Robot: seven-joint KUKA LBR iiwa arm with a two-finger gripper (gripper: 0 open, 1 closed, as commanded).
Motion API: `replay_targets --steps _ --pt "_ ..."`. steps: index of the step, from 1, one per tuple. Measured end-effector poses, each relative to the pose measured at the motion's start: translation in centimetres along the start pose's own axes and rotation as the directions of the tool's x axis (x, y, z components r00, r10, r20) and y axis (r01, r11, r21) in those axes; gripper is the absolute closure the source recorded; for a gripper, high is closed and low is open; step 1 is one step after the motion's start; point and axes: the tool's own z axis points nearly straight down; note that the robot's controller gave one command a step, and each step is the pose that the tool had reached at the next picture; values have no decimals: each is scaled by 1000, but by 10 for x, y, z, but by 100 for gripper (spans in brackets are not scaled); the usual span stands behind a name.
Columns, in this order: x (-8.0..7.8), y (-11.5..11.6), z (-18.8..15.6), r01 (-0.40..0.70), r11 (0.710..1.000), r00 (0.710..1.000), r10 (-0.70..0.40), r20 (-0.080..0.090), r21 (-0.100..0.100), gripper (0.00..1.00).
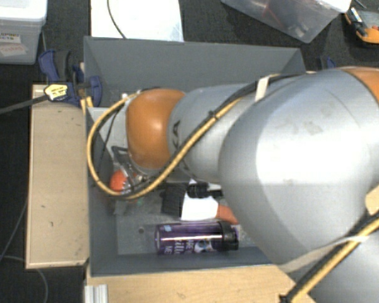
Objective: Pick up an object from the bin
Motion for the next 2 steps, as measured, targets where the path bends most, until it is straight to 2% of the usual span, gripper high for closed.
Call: replay_targets --steps 1,2 --pt "-7 2 0 306 952 952 -306 -9 4 100" --pt "-7 2 0 305 952 952 -305 -9 4 100"
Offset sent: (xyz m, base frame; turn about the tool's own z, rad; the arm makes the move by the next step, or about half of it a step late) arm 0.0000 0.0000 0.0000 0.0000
